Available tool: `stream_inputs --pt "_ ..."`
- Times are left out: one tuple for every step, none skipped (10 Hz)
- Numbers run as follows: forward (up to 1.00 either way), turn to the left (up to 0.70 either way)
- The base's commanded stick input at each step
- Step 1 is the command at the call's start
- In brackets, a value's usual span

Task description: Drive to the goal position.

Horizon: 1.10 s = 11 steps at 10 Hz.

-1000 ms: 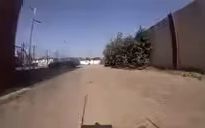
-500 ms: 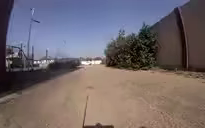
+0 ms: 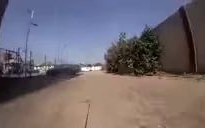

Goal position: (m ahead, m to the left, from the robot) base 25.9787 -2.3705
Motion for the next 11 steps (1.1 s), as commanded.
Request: stream_inputs --pt "1.00 0.00" --pt "1.00 0.00" --pt "1.00 0.00" --pt "1.00 0.00" --pt "1.00 0.00" --pt "1.00 0.00" --pt "1.00 0.00" --pt "1.00 0.00" --pt "1.00 0.00" --pt "1.00 0.00" --pt "1.00 0.00"
